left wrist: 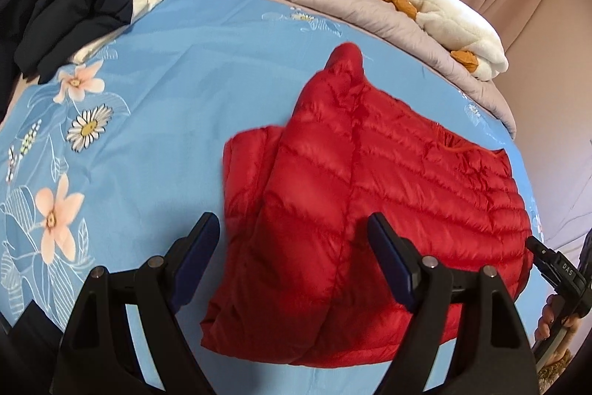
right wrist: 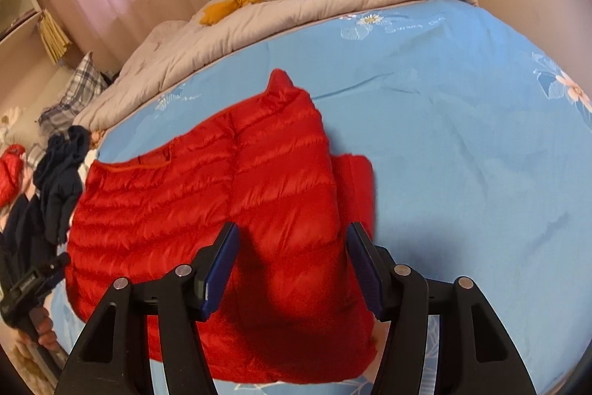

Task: Fold large clothes
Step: 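Close both tools on the folded jacket's edge and lift it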

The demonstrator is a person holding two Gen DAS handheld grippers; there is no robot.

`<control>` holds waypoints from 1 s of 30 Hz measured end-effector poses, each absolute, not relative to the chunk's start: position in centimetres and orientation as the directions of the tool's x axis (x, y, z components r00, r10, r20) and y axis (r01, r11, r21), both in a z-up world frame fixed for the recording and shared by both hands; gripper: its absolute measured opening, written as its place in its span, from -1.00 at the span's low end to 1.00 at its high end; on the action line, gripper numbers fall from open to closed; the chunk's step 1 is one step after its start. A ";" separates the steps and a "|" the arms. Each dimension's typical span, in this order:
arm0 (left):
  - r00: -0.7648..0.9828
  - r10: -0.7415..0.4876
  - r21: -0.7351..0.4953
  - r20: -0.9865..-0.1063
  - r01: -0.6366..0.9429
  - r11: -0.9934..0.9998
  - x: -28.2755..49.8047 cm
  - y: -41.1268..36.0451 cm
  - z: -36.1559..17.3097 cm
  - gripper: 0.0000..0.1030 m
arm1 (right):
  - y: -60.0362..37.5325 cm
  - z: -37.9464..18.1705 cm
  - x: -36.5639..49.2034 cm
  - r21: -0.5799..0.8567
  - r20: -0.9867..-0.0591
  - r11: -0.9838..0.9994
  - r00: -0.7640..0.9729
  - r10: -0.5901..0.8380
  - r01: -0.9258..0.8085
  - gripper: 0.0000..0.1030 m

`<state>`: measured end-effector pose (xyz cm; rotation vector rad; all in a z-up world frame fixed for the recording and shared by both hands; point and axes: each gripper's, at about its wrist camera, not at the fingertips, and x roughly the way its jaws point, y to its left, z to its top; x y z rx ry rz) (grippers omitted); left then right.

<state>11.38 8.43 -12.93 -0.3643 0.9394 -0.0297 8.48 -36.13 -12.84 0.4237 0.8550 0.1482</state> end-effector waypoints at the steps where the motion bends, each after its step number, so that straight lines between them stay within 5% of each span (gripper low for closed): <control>1: 0.590 -0.184 -0.319 -0.786 -0.132 0.938 11.3 8.4 -13.1 0.57 | -36.1 -12.9 8.4 0.417 -0.702 0.908 0.649 0.294 0.040 0.15; 13: 0.561 -0.246 -0.371 -0.791 -0.118 0.921 10.8 7.8 -14.3 0.28 | -35.9 -13.8 7.6 0.413 -0.715 0.910 0.633 0.297 0.038 0.15; 21: 0.555 -0.251 -0.385 -0.793 -0.136 0.913 10.6 8.4 -14.9 -0.35 | -35.6 -14.4 7.7 0.412 -0.722 0.910 0.624 0.297 0.043 0.15; 30: 0.567 -0.191 -0.322 -0.802 -0.139 0.937 9.7 7.5 -14.0 -0.70 | -35.6 -14.0 7.1 0.397 -0.705 0.917 0.653 0.278 0.038 -0.48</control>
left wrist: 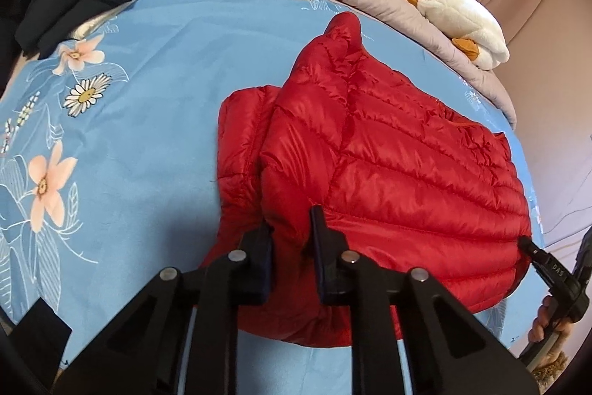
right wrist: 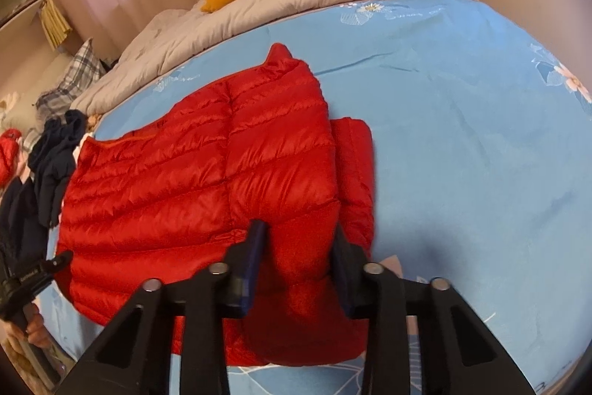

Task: Fold large clothes
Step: 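Close both tools on the folded jacket's edge and lift it, then hold the lifted jacket edge with both tools and fold it over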

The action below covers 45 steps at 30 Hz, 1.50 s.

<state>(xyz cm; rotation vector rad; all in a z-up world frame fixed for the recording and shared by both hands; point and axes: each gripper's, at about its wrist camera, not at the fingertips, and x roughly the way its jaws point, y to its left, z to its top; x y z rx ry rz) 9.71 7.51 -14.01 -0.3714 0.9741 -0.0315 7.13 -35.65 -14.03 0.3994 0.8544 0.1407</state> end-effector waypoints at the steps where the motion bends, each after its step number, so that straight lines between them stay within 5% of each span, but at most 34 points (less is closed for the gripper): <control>1: 0.568 -0.186 -0.315 -0.802 -0.138 0.939 9.6 7.5 -13.9 -0.71 | -35.8 -13.9 7.0 0.402 -0.700 0.915 0.658 0.279 0.040 -0.57; 4: 0.574 -0.169 -0.296 -0.801 -0.134 0.946 9.2 7.3 -13.7 -0.71 | -36.2 -13.4 6.5 0.416 -0.684 0.909 0.671 0.286 0.036 -0.72; 16: 0.556 -0.171 -0.289 -0.814 -0.132 0.948 9.3 7.7 -14.9 -0.58 | -36.2 -14.7 7.6 0.404 -0.716 0.913 0.641 0.277 0.057 -0.73; 18: 0.566 -0.173 -0.297 -0.806 -0.133 0.945 9.1 7.9 -14.4 -0.52 | -36.7 -14.3 7.5 0.429 -0.703 0.902 0.647 0.295 0.054 -0.61; 19: 0.575 -0.172 -0.301 -0.800 -0.137 0.944 9.1 8.2 -14.1 -0.38 | -37.1 -14.1 7.5 0.440 -0.697 0.896 0.651 0.301 0.056 -0.39; 20: 0.584 -0.165 -0.299 -0.795 -0.139 0.944 9.0 8.3 -13.8 -0.14 | -37.8 -13.9 7.6 0.454 -0.686 0.889 0.659 0.307 0.059 0.02; 21: 0.595 -0.157 -0.293 -0.788 -0.139 0.946 9.0 8.4 -13.5 0.03 | -38.1 -13.8 7.5 0.465 -0.675 0.884 0.669 0.310 0.060 0.22; 22: 0.608 -0.150 -0.287 -0.779 -0.135 0.948 9.1 8.7 -13.3 0.42 | -38.9 -13.7 7.5 0.489 -0.650 0.870 0.690 0.318 0.060 0.43; 23: 0.618 -0.150 -0.285 -0.772 -0.125 0.950 9.2 8.8 -13.3 0.67 | -39.5 -13.7 7.6 0.514 -0.633 0.856 0.701 0.329 0.063 0.51; 24: 0.620 -0.152 -0.284 -0.769 -0.119 0.951 9.4 8.9 -13.4 0.72 | -39.7 -13.7 7.7 0.530 -0.627 0.845 0.701 0.339 0.067 0.57; 26: 0.617 -0.177 -0.307 -0.767 -0.109 0.945 9.8 9.2 -13.9 0.72 | -40.8 -14.4 8.4 0.587 -0.601 0.807 0.704 0.377 0.069 0.87; 40: 0.548 -0.363 -0.499 -0.753 -0.116 0.859 12.4 8.9 -17.7 0.94 | -37.6 -19.1 13.4 0.680 -0.621 0.733 0.538 0.570 0.009 0.96; 43: 0.536 -0.397 -0.530 -0.745 -0.115 0.840 12.7 8.7 -18.3 0.89 | -36.9 -19.6 14.1 0.687 -0.625 0.727 0.506 0.594 -0.005 0.96; 45: 0.530 -0.423 -0.556 -0.735 -0.113 0.824 12.8 8.6 -18.5 0.68 | -36.8 -19.5 14.2 0.683 -0.623 0.730 0.504 0.598 -0.022 0.96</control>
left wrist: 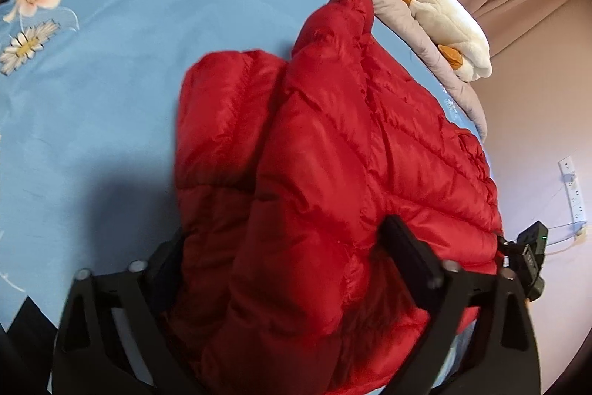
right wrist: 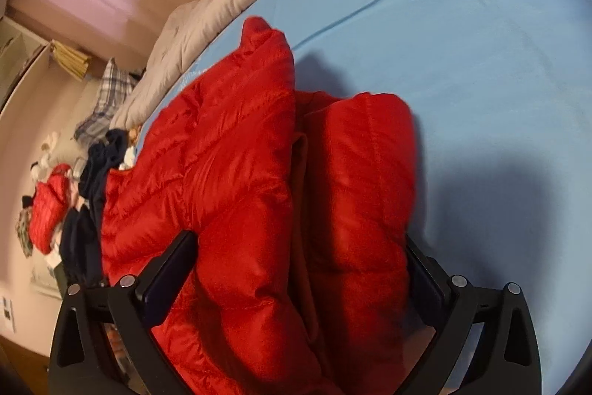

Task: Fold large clothes
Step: 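Hold the lifted jacket edge with both tools and fold it over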

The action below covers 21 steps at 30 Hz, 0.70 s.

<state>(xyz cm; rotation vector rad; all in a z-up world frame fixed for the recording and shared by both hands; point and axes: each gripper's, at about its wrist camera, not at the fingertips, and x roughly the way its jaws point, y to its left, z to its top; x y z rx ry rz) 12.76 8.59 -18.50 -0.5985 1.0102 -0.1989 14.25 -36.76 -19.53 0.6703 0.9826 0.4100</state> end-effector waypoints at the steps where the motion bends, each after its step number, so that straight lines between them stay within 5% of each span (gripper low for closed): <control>1: 0.529 -0.440 -0.573 -0.725 -0.110 0.812 12.7 8.5 -18.5 0.48 | -36.8 -19.4 14.2 0.685 -0.618 0.728 0.507 0.601 -0.027 0.90; 5: 0.547 -0.455 -0.573 -0.703 -0.057 0.817 11.9 7.7 -17.0 -0.33 | -36.9 -19.4 13.7 0.745 -0.554 0.664 0.501 0.665 -0.058 0.09; 8: 0.567 -0.404 -0.515 -0.718 -0.042 0.856 11.2 6.8 -15.1 -0.49 | -36.6 -18.0 12.7 0.731 -0.547 0.677 0.521 0.655 -0.083 -0.33; 21: 0.664 -0.351 -0.433 -0.660 0.045 0.900 5.1 4.7 -6.9 -0.56 | -37.4 -9.6 6.1 0.656 -0.468 0.723 0.634 0.616 -0.218 -0.43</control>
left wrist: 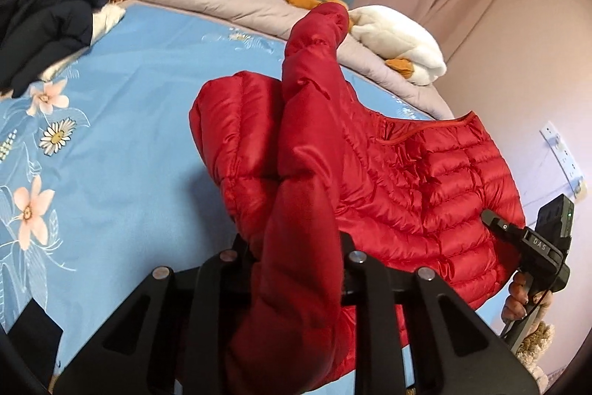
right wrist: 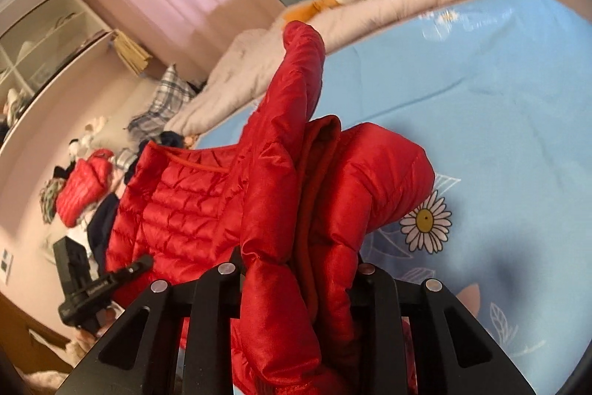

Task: Fold large clothes
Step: 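Hold the lifted jacket edge with both tools and fold it over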

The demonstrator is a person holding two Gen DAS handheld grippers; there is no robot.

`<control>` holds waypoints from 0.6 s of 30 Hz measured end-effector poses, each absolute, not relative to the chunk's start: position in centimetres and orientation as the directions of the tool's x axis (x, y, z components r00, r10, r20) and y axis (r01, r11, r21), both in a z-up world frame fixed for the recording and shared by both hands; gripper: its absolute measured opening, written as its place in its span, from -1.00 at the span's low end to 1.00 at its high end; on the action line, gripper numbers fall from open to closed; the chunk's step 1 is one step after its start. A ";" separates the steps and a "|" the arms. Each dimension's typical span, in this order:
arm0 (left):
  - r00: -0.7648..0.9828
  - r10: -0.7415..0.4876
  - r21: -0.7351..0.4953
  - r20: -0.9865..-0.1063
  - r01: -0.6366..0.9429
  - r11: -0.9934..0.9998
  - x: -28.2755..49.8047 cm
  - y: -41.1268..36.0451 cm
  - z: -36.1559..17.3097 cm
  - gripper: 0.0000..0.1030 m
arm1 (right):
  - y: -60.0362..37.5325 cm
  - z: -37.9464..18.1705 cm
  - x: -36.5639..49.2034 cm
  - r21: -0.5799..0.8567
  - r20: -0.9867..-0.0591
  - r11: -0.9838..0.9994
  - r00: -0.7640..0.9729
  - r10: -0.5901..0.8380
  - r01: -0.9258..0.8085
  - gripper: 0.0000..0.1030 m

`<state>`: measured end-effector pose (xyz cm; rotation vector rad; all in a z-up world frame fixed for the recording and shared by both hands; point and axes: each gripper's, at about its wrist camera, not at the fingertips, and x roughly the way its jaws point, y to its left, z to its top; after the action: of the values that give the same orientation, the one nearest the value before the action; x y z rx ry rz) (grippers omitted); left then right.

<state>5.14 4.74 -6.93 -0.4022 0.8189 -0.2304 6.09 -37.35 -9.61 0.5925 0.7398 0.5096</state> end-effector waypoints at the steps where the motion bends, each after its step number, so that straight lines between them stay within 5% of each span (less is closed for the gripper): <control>1: 0.668 -0.351 -0.430 -0.656 0.051 0.902 4.6 4.6 -6.6 -0.56 | -37.6 -9.4 5.7 0.652 -0.468 0.727 0.639 0.610 -0.217 -0.43; 18: 0.711 -0.350 -0.401 -0.610 0.104 0.910 1.8 4.0 -4.1 -0.55 | -37.6 -8.9 4.9 0.646 -0.439 0.731 0.676 0.592 -0.219 -0.43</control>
<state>1.81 4.02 -4.09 -0.3532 0.7412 -0.2577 4.95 -37.60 -8.92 0.5929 0.6864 0.4871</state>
